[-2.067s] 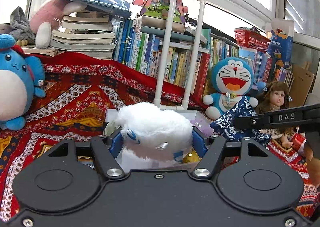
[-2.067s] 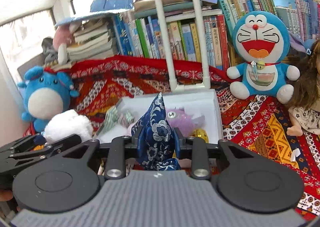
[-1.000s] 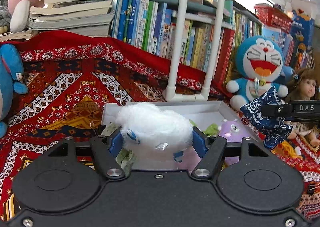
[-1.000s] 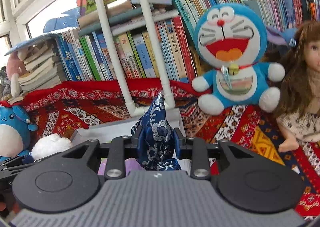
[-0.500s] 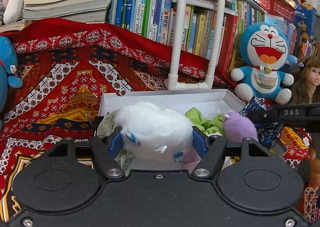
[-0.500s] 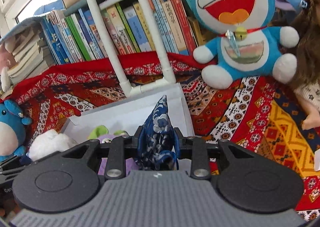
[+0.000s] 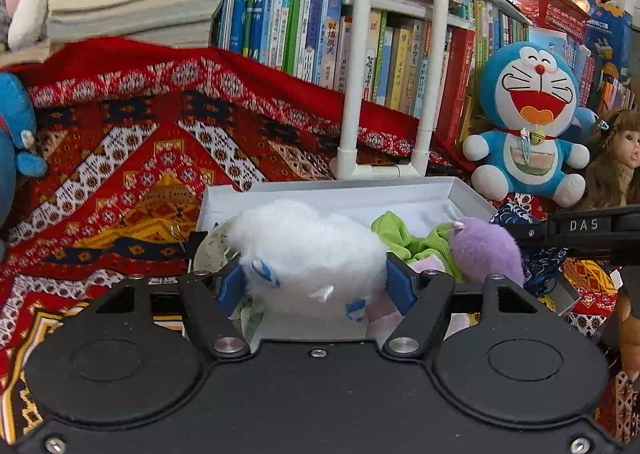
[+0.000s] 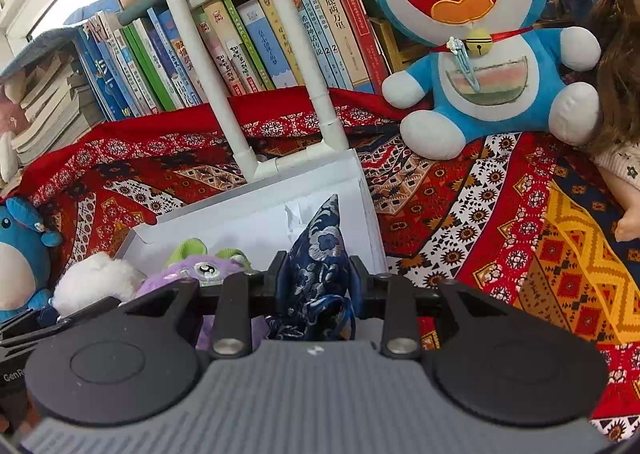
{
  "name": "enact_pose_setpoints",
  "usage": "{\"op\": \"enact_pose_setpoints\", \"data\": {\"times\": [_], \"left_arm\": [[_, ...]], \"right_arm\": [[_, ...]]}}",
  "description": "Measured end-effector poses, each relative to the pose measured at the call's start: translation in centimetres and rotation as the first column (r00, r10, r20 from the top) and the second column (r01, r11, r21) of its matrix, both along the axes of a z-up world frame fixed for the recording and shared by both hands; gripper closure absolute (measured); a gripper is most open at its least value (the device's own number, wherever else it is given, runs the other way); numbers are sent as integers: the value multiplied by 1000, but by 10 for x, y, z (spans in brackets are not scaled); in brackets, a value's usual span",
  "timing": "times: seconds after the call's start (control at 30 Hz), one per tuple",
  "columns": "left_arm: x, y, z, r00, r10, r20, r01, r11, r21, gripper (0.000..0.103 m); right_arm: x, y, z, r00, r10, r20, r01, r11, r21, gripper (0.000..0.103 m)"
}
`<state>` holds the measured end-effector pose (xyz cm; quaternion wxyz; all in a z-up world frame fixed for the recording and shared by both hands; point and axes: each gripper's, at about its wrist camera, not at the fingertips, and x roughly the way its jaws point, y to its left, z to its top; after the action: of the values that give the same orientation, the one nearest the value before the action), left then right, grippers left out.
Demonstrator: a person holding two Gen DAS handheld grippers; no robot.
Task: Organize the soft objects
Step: 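Lower the ball and cloth into the box and open both tools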
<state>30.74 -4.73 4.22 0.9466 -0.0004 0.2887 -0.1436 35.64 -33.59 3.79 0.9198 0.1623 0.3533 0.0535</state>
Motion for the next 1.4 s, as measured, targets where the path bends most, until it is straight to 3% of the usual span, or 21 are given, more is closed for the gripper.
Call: {"op": "enact_pose_setpoints", "data": {"times": [0.13,0.23,0.47,0.9,1.07,1.2,1.4], "left_arm": [[-12,-1,9,999,-7,41,6,1000,14,34],[-22,2,18,998,-4,66,3,1000,5,30],[-53,11,38,994,5,106,-8,1000,22,23],[-110,40,43,996,44,75,-46,999,26,20],[-130,55,33,998,53,35,-52,998,-21,17],[-145,67,23,995,98,10,-97,993,-68,16],[-154,77,7,991,132,-35,-134,989,-65,16]], "right_arm": [[-5,-4,6,1000,-3,4,3,1000,6,43],[-11,-8,14,1000,-4,11,4,1000,-1,39],[-31,-17,42,998,42,44,-43,999,12,18],[-74,23,81,970,242,23,-240,968,-76,15],[-83,44,81,953,302,-26,-303,947,-110,15],[-89,62,81,932,357,-58,-362,921,-148,15],[-93,88,80,896,431,-109,-445,869,-216,15]]}}
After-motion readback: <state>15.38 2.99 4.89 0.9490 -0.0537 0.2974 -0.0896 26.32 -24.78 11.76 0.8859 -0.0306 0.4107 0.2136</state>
